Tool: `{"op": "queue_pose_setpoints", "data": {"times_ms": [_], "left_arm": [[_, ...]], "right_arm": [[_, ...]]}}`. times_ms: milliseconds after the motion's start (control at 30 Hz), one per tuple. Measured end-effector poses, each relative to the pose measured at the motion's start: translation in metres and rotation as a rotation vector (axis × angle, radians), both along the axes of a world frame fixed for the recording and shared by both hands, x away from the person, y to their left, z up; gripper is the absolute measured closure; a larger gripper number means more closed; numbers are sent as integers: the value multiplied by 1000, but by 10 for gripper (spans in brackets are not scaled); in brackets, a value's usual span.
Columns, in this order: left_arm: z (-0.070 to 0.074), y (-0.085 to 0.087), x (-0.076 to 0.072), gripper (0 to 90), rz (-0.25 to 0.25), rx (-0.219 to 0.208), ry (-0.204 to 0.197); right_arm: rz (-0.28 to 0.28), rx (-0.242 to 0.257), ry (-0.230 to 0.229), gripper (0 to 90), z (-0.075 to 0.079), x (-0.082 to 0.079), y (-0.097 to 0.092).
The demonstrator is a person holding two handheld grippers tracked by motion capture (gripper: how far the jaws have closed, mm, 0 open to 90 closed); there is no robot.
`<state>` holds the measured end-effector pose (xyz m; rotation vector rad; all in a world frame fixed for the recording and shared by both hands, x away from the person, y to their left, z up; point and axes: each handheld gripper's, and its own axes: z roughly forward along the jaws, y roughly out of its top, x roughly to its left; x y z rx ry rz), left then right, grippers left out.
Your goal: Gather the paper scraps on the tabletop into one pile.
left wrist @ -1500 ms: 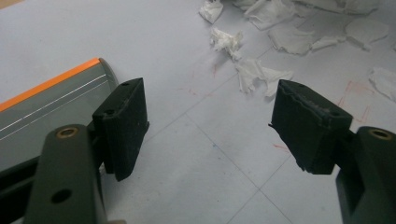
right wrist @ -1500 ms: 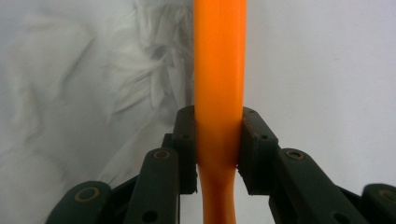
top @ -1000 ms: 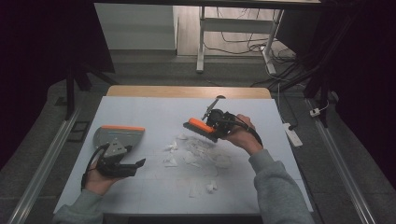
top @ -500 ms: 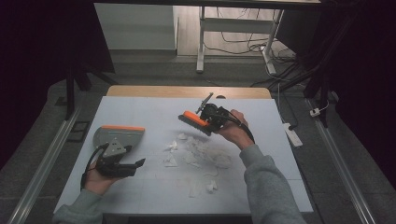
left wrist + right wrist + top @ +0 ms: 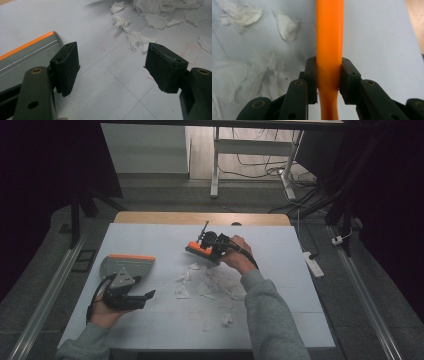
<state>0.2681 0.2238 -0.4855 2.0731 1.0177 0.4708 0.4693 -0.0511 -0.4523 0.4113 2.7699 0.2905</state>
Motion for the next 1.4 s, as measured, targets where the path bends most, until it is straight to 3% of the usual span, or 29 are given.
{"op": "queue_pose_setpoints", "data": {"times_ms": [67, 167, 367, 467, 533, 800, 900, 1167, 1400], "left_arm": [[0, 0, 0, 283, 3, -1, 0], [0, 0, 0, 283, 2, -1, -1], [0, 0, 0, 283, 3, 0, -1], [0, 0, 0, 282, 5, 3, 0], [0, -1, 0, 282, 6, 6, 0], [0, 0, 1, 282, 13, 5, 0], [0, 1, 0, 282, 14, 2, -3], [1, 3, 0, 282, 22, -4, -5], [2, 7, 0, 284, 39, -18, -11]], "right_arm": [[36, -14, 11, 707, -2, -5, 6], [97, -75, 2, 708, -4, -16, 12], [217, -117, 42, 708, 1, -42, 3], [227, -76, 53, 708, 4, -53, -8], [212, -22, 21, 707, 7, -55, -16], [81, 168, -59, 707, 31, -50, -45], [21, 241, -39, 707, 36, -53, -51], [-33, 340, -28, 707, 43, -62, -53], [-63, 422, 21, 707, 48, -79, -37]]}}
